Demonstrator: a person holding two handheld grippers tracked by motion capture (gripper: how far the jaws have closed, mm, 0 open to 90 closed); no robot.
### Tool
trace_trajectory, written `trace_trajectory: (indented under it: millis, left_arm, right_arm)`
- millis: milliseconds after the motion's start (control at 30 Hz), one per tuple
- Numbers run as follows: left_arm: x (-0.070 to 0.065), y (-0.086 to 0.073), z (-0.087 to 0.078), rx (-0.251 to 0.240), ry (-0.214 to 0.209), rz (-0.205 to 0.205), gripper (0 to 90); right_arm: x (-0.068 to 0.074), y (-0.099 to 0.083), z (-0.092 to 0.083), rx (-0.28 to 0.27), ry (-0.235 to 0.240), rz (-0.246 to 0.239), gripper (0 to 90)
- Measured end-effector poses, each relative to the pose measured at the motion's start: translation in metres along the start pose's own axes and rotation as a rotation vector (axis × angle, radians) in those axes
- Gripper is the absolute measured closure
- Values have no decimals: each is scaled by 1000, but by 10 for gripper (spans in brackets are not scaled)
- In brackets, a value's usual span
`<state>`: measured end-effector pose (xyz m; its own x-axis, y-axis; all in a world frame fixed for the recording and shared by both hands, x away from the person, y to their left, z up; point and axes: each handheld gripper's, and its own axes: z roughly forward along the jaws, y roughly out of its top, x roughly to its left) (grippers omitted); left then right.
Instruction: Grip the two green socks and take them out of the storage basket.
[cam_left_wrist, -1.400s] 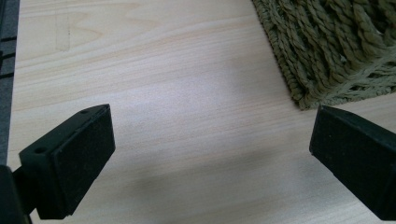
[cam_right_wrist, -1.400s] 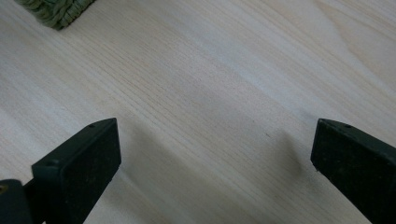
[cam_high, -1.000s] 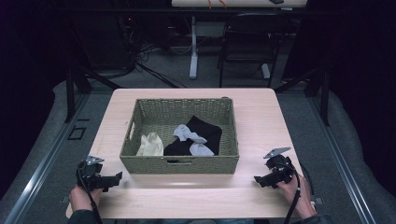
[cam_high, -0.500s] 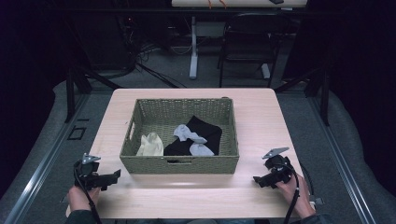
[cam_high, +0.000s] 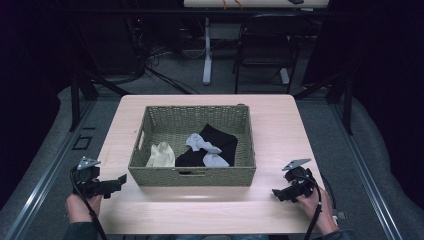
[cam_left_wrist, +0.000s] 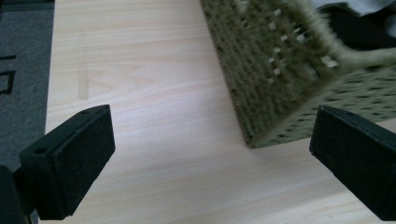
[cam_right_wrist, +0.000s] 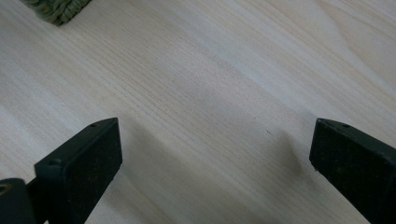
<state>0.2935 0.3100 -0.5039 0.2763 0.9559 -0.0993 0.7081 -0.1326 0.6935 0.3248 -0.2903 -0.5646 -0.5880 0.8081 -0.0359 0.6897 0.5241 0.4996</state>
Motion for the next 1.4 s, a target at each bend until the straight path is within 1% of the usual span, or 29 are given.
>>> trace_trajectory:
  millis: [67,133,167,233,267,300,367,400,433,467,500,533,600,633,667,733,867,900,967,1067,1100,1133,1167,1200,1233,1267,1333,1367,1400]
  left_arm:
    - [-2,2,-3,-1,1,8,1]
    - [-5,6,-7,-11,-12,14,1]
    - [-6,8,-9,-17,-17,17,1]
    - [-6,12,-14,-32,-10,18,1]
    - [-5,18,-17,-40,-25,11,1]
    - [-5,18,-17,-40,-25,11,1]
    - [-6,29,-22,-51,-30,21,2]
    - [-7,33,-23,-54,-34,27,2]
    - [-7,33,-23,-54,-34,27,3]
    - [-12,41,-24,-51,-44,48,4]
    - [-12,41,-24,-51,-44,48,4]
    - [-14,45,-24,-49,-53,63,2]
    - [-20,52,-23,-37,-63,93,3]
    - [-23,56,-23,-34,-70,101,2]
    - [-25,60,-22,-25,-77,115,2]
    - [-29,67,-20,-14,-86,124,2]
    - [-36,80,-15,7,-103,148,2]
    - [-41,87,-11,18,-113,155,4]
    - [-43,90,-10,25,-114,161,6]
    - [-52,102,-1,57,-126,186,33]
    - [-52,102,-1,57,-126,186,47]
    - [-57,107,4,73,-130,207,55]
    - [-57,107,4,73,-130,207,68]
    - [-63,112,10,94,-130,218,90]
    - [-63,112,10,94,-130,218,99]
    - [-65,114,14,106,-139,221,99]
    - [-69,118,22,140,-150,230,110]
    - [-73,122,30,178,-155,234,122]
    - [-74,124,34,195,-158,238,134]
  right_arm:
    - [0,0,0,-5,6,3,16]
    - [1,1,1,-10,3,4,17]
    - [1,1,1,1,3,0,17]
    - [1,1,1,-1,-3,-6,17]
    - [1,0,2,-11,0,1,17]
    - [1,0,2,-11,0,1,17]
    - [-1,-1,1,6,1,9,17]
    - [-1,-1,2,-2,-5,8,19]
    - [-1,-1,2,-2,-5,8,19]
    - [-1,-2,1,-7,-2,12,18]
    - [-1,-2,1,-7,-2,12,18]
    - [1,-1,1,-14,-3,11,18]
    - [1,-1,0,-6,-1,14,19]
    - [0,-1,0,6,-10,-2,19]
    - [0,0,1,1,-7,-1,19]
    - [0,0,2,-5,-4,3,19]
    - [0,-1,2,4,-5,-1,21]
    - [0,-1,2,3,3,2,21]
    - [0,-1,2,4,3,1,21]
    - [1,0,2,7,4,3,23]
    - [1,0,2,7,4,3,23]
    - [1,0,2,5,5,5,23]
    - [1,0,2,7,5,4,23]
    - [2,-1,3,-9,3,17,23]
    - [2,-1,3,-9,3,17,23]
    - [1,0,2,7,2,3,23]
    - [1,0,2,11,3,5,23]
    - [1,0,2,10,3,4,23]
    - [1,0,2,7,8,6,23]
